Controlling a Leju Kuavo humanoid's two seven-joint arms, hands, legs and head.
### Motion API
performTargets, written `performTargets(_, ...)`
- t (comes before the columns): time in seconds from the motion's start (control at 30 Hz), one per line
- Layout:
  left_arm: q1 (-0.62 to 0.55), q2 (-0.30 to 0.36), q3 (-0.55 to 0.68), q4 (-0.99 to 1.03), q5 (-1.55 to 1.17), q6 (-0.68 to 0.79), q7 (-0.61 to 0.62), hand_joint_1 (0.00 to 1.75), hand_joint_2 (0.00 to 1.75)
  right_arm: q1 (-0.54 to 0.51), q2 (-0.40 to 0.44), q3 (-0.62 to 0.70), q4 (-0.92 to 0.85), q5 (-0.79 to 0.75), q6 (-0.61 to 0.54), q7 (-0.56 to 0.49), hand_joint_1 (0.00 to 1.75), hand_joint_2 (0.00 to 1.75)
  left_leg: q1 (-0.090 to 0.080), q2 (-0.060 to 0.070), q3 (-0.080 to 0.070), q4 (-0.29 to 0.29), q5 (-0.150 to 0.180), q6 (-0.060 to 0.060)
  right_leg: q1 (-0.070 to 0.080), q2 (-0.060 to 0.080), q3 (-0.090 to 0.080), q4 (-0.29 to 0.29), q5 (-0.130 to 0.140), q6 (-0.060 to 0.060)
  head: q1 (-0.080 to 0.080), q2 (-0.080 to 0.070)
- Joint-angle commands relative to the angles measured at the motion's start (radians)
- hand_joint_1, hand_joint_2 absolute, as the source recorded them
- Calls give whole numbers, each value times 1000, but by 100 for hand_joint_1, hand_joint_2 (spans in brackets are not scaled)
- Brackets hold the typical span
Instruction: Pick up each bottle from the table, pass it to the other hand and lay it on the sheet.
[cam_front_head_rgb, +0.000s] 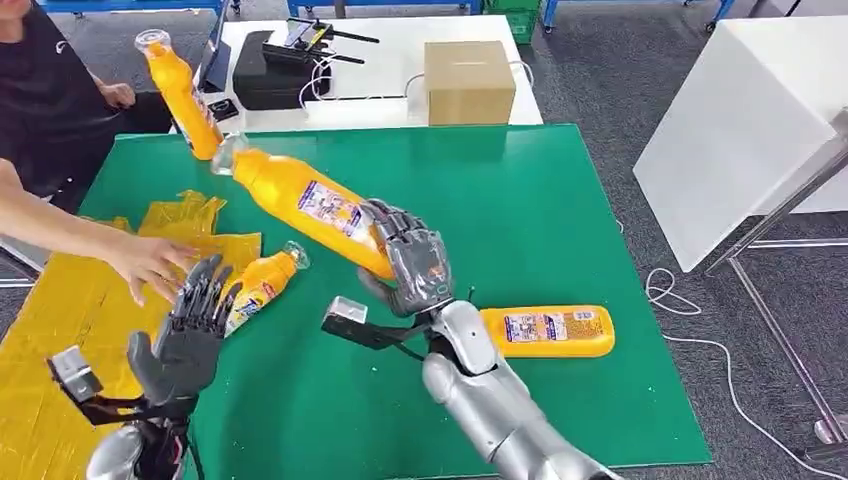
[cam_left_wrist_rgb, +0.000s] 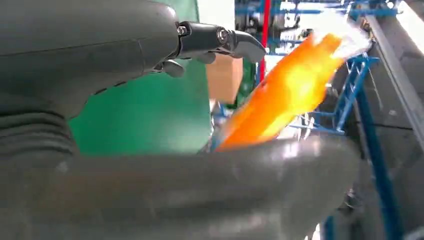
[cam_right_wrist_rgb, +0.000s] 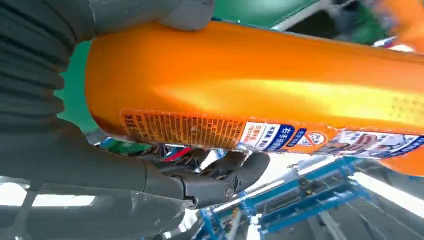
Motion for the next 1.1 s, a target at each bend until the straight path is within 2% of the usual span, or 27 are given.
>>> performTargets(0.03, 122, 20, -65, -100, 56, -30, 9, 0, 175, 76, 0, 162, -158, -10, 40, -33, 162, 175, 1, 0, 2, -1, -1, 0, 1, 0, 2, -1, -1, 0, 0, 0)
performTargets(0.37, 137, 36, -68, -110, 87, -35, -2, 0, 175, 96, 39, 235, -59, -4, 60, -53, 164, 175, 1, 0, 3, -2, -1, -1, 1, 0, 4, -2, 0, 0, 0, 0)
performTargets(0.53, 139, 36, -63, -114, 87, -35, -4, 0, 175, 98, 39, 255, -50, -2, 65, -50, 168, 175, 2, -1, 4, -2, -1, -1, 1, -2, 5, -2, -1, 0, 0, 0)
performTargets(0.83, 140, 36, -61, -115, 88, -35, -5, 0, 175, 99, 39, 262, -48, -4, 66, -49, 164, 175, 1, -2, 3, -2, 0, -1, 1, -3, 4, -2, -1, 0, 0, 0)
performTargets(1.1, 148, 35, -45, -121, 96, -39, -9, 0, 175, 99, 39, 386, 2, -33, 87, -19, 166, 175, 2, -1, 4, -3, 0, -1, 1, -2, 5, -3, 0, 0, 0, 0)
